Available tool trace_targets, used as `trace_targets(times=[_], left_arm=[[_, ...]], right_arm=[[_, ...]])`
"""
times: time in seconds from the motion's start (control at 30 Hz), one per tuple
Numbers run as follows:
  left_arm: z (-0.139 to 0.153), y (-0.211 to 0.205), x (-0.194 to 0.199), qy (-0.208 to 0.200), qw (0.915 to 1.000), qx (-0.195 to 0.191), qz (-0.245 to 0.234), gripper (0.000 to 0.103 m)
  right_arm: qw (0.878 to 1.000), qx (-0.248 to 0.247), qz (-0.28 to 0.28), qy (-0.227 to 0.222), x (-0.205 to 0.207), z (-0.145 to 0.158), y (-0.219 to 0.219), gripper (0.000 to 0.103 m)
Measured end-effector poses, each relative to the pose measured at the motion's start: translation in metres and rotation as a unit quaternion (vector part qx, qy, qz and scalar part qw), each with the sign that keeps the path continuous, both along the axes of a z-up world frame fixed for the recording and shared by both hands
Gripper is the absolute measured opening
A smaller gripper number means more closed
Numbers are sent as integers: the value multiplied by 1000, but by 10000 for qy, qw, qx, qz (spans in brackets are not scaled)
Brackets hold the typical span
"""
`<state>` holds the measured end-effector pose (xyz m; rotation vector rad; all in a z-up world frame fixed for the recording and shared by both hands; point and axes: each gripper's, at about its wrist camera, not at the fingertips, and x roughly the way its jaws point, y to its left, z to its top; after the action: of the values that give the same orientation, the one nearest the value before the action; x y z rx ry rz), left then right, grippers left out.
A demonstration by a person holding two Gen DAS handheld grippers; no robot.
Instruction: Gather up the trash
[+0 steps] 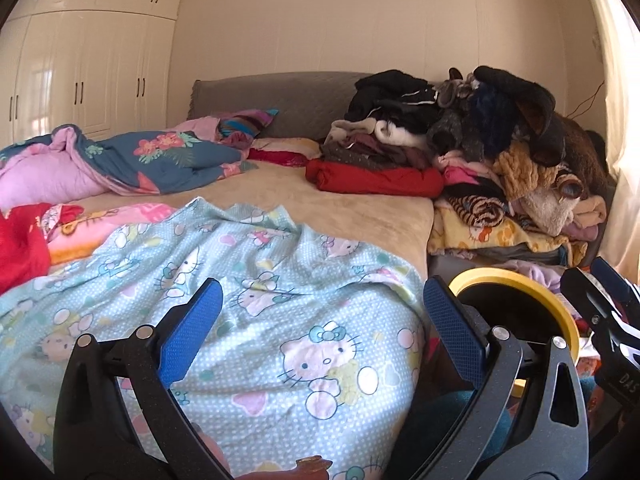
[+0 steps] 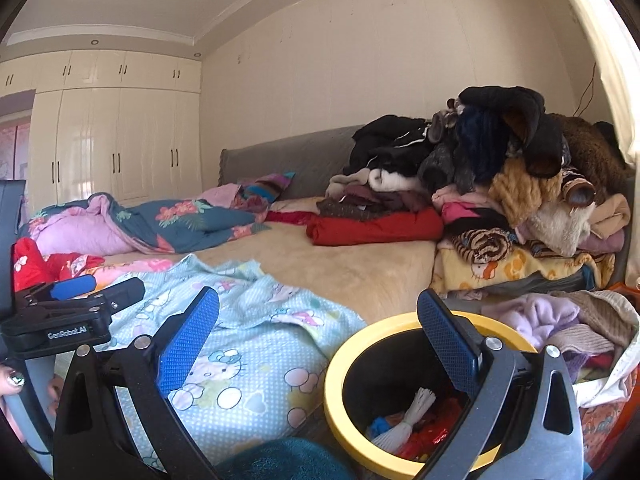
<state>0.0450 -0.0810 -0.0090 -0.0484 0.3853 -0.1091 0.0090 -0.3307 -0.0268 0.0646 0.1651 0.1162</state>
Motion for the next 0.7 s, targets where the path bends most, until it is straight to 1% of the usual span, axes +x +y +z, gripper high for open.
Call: trace_targets(times=[0.33,0.7], left_arm=[[-4,-6,-3,-38,10000,11,-84,92],[-6,-8,-5,-44,9999,12,-103,92]], right_arm=[[9998,-29,-206,-46,1,-6,-1,97],[9998,-10,-184,-9,2,-8,-3,97]])
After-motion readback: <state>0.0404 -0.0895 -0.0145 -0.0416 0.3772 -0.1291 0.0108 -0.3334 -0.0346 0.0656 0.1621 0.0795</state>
